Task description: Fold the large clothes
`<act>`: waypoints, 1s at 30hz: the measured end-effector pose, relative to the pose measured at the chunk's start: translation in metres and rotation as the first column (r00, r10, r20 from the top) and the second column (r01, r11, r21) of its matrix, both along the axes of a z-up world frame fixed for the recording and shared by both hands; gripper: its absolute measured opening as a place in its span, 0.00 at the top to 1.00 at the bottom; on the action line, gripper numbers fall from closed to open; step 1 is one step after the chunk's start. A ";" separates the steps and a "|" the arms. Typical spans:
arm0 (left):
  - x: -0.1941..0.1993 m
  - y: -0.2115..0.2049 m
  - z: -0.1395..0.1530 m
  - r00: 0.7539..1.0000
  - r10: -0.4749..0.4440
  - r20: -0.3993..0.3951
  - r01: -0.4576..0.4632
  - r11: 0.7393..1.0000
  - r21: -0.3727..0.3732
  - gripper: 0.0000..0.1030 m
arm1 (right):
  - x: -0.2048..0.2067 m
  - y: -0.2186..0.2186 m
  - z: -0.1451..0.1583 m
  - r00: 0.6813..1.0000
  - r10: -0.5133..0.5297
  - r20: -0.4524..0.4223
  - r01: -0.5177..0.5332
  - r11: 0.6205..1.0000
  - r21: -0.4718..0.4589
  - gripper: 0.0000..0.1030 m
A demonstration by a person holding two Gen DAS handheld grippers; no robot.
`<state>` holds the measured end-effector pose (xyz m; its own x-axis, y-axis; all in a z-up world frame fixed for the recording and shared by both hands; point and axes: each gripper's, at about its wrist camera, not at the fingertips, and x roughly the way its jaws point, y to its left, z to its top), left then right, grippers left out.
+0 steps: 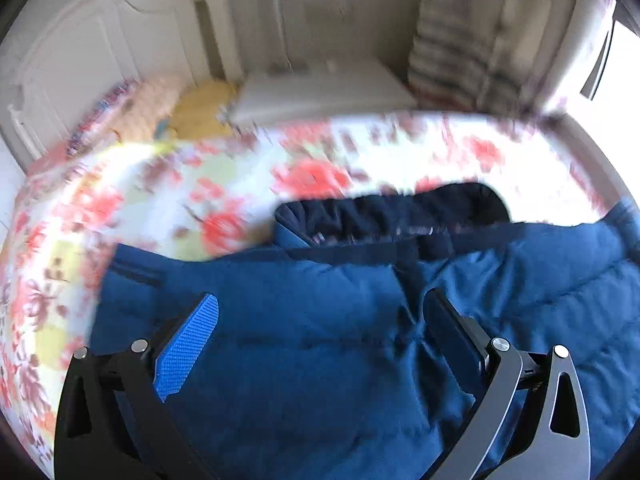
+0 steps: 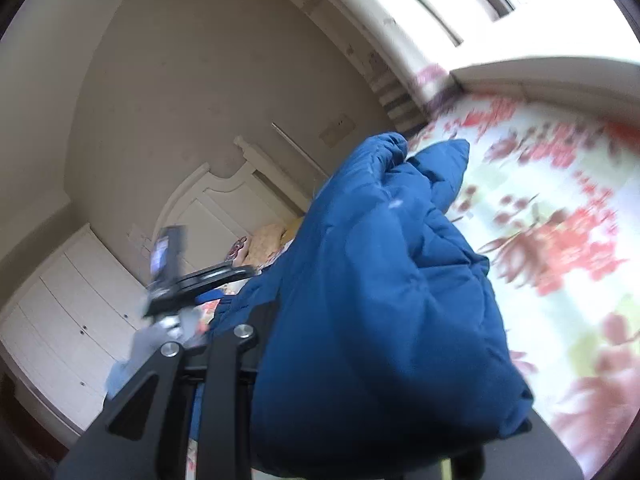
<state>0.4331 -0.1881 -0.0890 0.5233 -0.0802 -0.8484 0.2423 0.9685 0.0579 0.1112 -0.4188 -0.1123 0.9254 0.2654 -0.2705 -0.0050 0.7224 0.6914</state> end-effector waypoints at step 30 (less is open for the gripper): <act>-0.170 0.348 0.014 0.975 0.214 0.066 -0.105 0.700 -0.707 0.08 | 0.065 0.400 0.025 0.895 0.359 -0.265 -0.264 -0.052 -0.963 0.62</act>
